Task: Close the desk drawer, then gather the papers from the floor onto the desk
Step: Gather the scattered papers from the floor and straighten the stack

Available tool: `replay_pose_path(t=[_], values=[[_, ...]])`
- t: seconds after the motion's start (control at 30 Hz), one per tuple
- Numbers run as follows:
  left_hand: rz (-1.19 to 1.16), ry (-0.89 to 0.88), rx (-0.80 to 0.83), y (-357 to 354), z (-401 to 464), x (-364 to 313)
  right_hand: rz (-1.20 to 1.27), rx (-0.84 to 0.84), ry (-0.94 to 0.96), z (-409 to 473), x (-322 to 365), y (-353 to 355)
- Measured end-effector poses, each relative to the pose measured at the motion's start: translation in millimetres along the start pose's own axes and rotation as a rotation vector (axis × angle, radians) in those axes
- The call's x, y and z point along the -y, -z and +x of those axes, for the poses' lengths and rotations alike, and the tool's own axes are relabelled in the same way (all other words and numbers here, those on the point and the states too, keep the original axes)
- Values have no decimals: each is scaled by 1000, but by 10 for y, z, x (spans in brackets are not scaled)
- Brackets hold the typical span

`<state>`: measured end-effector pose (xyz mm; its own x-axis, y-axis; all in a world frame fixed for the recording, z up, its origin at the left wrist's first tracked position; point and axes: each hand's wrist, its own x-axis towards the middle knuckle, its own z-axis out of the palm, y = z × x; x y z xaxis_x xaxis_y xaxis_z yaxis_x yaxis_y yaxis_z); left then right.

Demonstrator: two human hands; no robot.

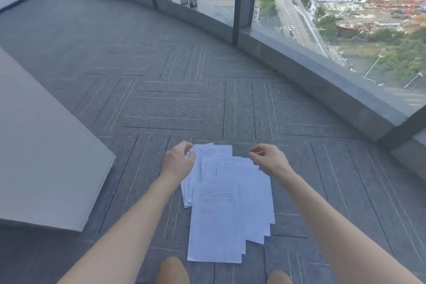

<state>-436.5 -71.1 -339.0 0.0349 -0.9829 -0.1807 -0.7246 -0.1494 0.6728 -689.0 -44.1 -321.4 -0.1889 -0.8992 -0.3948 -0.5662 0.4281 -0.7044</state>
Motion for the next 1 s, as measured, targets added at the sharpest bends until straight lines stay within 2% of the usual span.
replay_pose_path(t=[0.43, 0.6, 0.87, 1.0], values=[[-7, 100, 122, -1306, 848, 1052, 94, 53, -226, 1094, -1220, -906], [-2, 140, 151, -1707, 1036, 1395, 75, 74, -256, 1368, -1542, -1088], [109, 191, 247, -2184, 1170, 1853, -141, 110, -293, 1645, -2144, -1248], [199, 209, 296, -2338, 1188, 2021, -220, 170, -384, 1739, -2426, -1394]])
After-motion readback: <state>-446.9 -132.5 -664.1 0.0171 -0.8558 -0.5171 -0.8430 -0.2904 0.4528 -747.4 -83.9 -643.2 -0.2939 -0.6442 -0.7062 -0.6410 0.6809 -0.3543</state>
